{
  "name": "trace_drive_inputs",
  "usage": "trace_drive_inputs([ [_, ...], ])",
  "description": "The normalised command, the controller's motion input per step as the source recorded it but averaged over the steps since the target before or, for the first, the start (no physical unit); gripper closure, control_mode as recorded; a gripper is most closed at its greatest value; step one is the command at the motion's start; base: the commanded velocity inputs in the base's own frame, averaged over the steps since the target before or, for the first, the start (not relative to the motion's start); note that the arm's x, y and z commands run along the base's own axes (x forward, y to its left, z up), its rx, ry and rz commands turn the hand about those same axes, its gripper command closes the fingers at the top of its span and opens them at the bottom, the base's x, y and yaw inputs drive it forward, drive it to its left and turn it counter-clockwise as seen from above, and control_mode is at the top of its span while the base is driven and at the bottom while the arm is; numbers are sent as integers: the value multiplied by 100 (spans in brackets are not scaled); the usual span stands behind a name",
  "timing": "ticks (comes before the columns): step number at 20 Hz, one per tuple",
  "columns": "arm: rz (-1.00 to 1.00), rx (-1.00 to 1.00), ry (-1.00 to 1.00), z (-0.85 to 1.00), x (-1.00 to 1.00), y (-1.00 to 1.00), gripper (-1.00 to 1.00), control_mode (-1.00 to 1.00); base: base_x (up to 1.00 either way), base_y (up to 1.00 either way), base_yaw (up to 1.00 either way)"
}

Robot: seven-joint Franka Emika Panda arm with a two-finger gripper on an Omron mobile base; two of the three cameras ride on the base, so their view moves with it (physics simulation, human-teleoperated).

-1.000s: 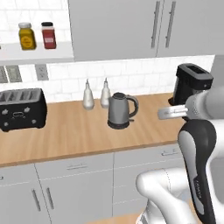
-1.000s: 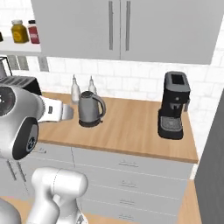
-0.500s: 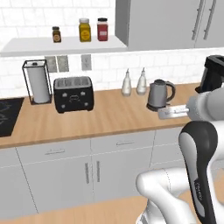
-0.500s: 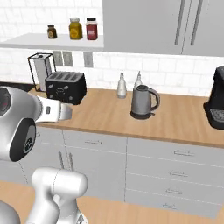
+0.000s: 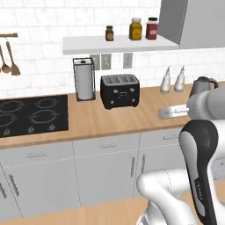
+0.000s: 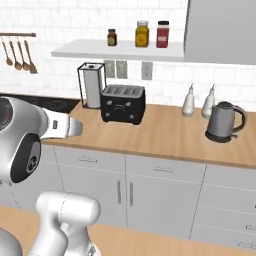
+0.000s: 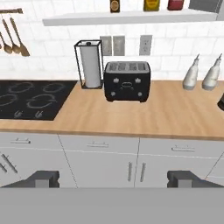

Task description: Navigate to the range hood.

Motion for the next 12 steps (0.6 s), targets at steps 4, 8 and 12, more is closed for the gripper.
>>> trace_drive_inputs([
  [4,0,0,0,0,0,0,-100,100,1,100,0],
  [8,0,0,0,0,0,0,-100,100,10,100,-2],
  [12,0,0,0,0,0,0,-100,100,15,100,-2],
])
